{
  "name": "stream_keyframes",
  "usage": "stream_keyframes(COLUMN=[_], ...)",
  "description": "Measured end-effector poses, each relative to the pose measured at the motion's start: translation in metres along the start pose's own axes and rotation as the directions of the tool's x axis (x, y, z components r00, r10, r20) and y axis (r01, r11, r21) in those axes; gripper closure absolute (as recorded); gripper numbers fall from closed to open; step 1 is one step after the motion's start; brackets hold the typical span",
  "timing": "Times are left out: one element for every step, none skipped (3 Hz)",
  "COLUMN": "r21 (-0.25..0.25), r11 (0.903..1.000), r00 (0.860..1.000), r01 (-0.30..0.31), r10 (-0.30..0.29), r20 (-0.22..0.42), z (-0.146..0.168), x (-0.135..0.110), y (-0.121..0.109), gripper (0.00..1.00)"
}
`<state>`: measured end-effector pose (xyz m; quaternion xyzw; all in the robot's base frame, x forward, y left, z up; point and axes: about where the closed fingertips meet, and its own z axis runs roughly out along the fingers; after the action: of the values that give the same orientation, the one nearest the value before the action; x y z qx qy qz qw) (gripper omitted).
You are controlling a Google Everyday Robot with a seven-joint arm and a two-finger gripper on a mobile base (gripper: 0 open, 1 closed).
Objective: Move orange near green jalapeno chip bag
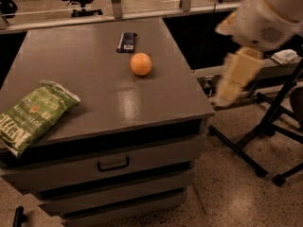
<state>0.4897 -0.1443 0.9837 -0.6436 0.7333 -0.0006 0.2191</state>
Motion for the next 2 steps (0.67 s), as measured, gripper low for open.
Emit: stream_keyframes(r21=[-0.013, -0.010], r11=[0.9969, 0.9957], r00=[0.993, 0.978], r01=[0.078, 0.092], r10=[-0.076, -0.089], r20=[0.095, 0.188], z=[0.032, 0.083], x=[-0.060, -0.119], y=[-0.025, -0.057], gripper=[0.00, 0.00])
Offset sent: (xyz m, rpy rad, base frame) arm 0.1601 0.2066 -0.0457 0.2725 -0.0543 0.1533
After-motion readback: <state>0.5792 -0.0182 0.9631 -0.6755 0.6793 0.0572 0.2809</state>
